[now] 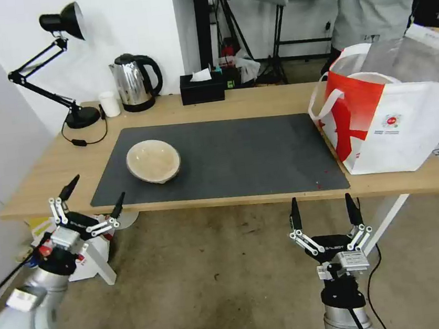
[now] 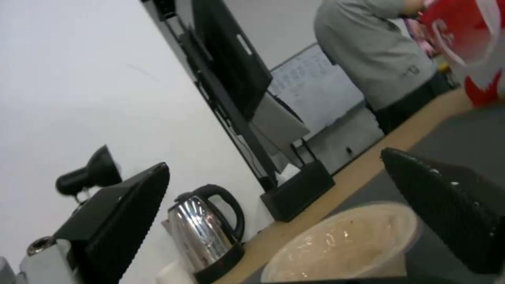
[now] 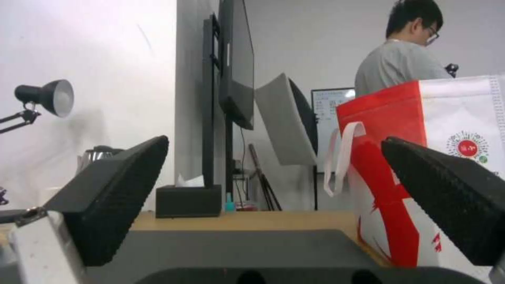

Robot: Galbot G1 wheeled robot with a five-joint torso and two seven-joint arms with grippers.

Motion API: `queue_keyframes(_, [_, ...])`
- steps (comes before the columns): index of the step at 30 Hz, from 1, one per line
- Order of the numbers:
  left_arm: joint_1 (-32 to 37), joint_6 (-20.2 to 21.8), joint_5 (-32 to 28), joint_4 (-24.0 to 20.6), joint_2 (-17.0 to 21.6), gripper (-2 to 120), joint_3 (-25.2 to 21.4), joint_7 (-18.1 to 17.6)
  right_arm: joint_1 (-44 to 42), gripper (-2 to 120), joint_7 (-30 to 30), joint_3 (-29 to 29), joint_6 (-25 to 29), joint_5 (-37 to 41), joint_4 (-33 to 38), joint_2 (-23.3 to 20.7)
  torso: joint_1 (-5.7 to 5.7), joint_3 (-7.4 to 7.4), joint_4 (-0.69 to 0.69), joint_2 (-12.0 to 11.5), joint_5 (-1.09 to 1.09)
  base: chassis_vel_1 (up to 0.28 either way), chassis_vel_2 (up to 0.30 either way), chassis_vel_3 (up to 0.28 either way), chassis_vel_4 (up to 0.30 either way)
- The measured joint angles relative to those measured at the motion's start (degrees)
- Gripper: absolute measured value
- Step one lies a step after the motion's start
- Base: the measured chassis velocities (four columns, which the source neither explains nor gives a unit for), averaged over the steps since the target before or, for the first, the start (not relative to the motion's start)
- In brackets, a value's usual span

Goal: Pick up the trash from the table and place it into the takeout bag.

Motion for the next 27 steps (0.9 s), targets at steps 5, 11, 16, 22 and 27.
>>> queue_keyframes(5, [-0.31, 0.23, 2.71, 1.17, 3.96, 100, 0.17, -0.02, 0.00, 100, 0.00, 0.00, 0.00, 0.00, 0.00, 0.00, 0.00, 0.00, 0.00, 0.00, 0.00, 0.000, 0.000, 0.000, 0.000])
queue_keyframes(11, [-0.13, -0.56, 4.64, 3.16, 8.50, 100, 0.46, 0.09, 0.00, 100, 0.00, 0.00, 0.00, 0.00, 0.00, 0.00, 0.00, 0.00, 0.00, 0.00, 0.01, 0.000, 0.000, 0.000, 0.000])
queue_keyframes(16, [-1.49, -0.83, 5.51, 5.55, 12.93, 100, 1.16, 0.27, 0.00, 100, 0.00, 0.00, 0.00, 0.00, 0.00, 0.00, 0.00, 0.00, 0.00, 0.00, 0.01, 0.000, 0.000, 0.000, 0.000])
queue_keyframes(22, [-4.53, -1.20, 6.71, 9.32, 18.17, 100, 3.28, 1.45, 0.00, 100, 0.00, 0.00, 0.00, 0.00, 0.00, 0.00, 0.00, 0.00, 0.01, 0.00, 0.00, 0.000, 0.000, 0.000, 0.000])
queue_keyframes(27, [-7.37, -1.46, 7.15, 12.16, 21.42, 100, 4.57, 2.49, 0.00, 100, 0.00, 0.00, 0.00, 0.00, 0.00, 0.00, 0.00, 0.00, 0.00, 0.00, 0.00, 0.000, 0.000, 0.000, 0.000])
